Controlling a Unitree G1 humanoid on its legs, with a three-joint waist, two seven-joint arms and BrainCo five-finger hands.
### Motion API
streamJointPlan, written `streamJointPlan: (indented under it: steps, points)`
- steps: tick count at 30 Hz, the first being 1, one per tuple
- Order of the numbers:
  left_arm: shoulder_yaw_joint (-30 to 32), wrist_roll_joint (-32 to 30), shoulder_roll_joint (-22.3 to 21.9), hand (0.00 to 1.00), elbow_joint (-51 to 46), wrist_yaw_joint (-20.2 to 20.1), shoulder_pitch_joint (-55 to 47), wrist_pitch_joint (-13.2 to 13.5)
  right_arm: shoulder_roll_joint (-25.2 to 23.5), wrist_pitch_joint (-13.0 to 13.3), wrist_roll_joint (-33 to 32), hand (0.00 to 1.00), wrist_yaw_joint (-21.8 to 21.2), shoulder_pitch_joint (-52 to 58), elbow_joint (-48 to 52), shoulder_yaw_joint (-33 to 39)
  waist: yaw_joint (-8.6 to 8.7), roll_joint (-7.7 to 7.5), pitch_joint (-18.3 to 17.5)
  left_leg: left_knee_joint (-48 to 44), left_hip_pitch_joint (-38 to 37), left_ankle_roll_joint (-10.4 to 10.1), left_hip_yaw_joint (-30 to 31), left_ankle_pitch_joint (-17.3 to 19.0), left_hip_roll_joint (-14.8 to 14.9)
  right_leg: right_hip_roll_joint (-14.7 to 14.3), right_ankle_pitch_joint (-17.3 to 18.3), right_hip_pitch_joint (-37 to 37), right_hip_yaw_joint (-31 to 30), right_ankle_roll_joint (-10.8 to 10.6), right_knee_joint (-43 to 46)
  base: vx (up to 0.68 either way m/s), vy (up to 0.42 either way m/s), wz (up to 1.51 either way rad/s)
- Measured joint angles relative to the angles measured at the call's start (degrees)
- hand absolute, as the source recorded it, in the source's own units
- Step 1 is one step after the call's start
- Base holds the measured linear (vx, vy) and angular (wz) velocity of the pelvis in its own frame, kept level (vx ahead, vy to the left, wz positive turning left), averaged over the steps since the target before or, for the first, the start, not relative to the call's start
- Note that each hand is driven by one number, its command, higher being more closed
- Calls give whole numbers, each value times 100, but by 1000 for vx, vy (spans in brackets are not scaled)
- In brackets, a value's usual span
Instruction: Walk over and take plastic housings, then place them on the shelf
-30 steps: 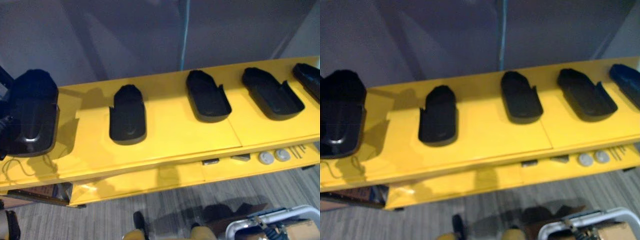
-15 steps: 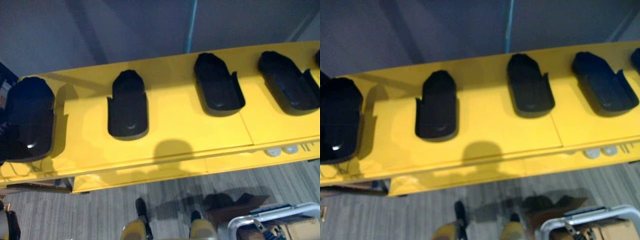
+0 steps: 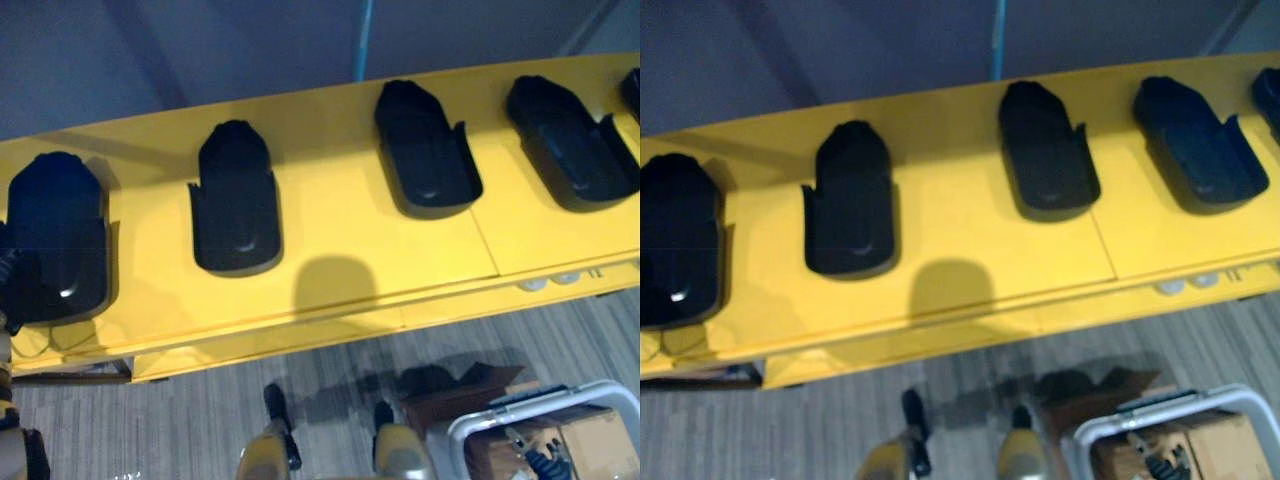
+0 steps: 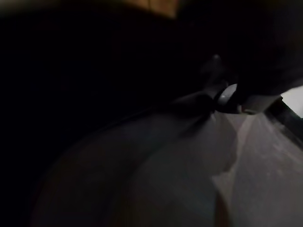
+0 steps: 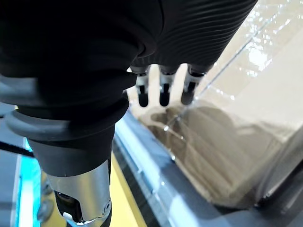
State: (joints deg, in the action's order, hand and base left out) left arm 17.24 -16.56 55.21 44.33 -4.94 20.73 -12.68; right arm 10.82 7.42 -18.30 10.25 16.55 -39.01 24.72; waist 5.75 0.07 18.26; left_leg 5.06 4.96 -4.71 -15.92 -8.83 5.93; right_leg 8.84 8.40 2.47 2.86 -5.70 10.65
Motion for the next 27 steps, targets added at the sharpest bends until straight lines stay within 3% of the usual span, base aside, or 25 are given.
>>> streamJointPlan:
  steps: [1, 2, 10, 18, 23, 27]
  points:
    - [0, 0, -1, 100, 0, 23, -22, 0, 31, 0, 0, 0, -28, 0, 0, 16, 4, -3, 18, 0, -1, 1, -6, -1, 1, 0, 0, 10, -2, 0, 11, -19, 4, -4]
    - [1, 2, -8, 0, 11, 65, -45, 0, 33, 1, 2, 0, -37, -4, 0, 83, -1, 1, 37, -1, -4, 1, -25, 0, 0, 2, 0, 16, -1, -1, -6, 0, 0, 0]
    - [86, 12, -159, 0, -1, 685, -59, -113, 77, 1, 75, 0, -75, -74, -3, 160, -5, -74, 271, -27, -77, 0, -59, 3, 16, -12, -35, -38, -58, -47, -18, 17, -5, -3]
    - [418, -43, -163, 0, -222, 1722, -29, -209, 100, 22, 106, 0, -205, -241, -3, 235, -9, -115, 512, -30, 52, 3, -119, 0, 30, -29, -43, 165, -150, -46, 58, 0, -2, -3]
    - [441, 1, -163, 0, -379, 3062, 307, -272, 54, 143, 106, 0, -186, -335, -82, 224, -25, -215, 619, -32, 117, 11, -95, -7, 20, -27, -44, 235, -147, -47, 88, 0, 0, 0]
    - [402, 40, -163, 0, -578, 3833, 637, -199, -26, 303, 104, 0, -138, -365, -168, 201, -28, -264, 638, -33, 124, 12, -53, -7, 6, -25, -43, 222, -138, -46, 90, 14, 1, 3]
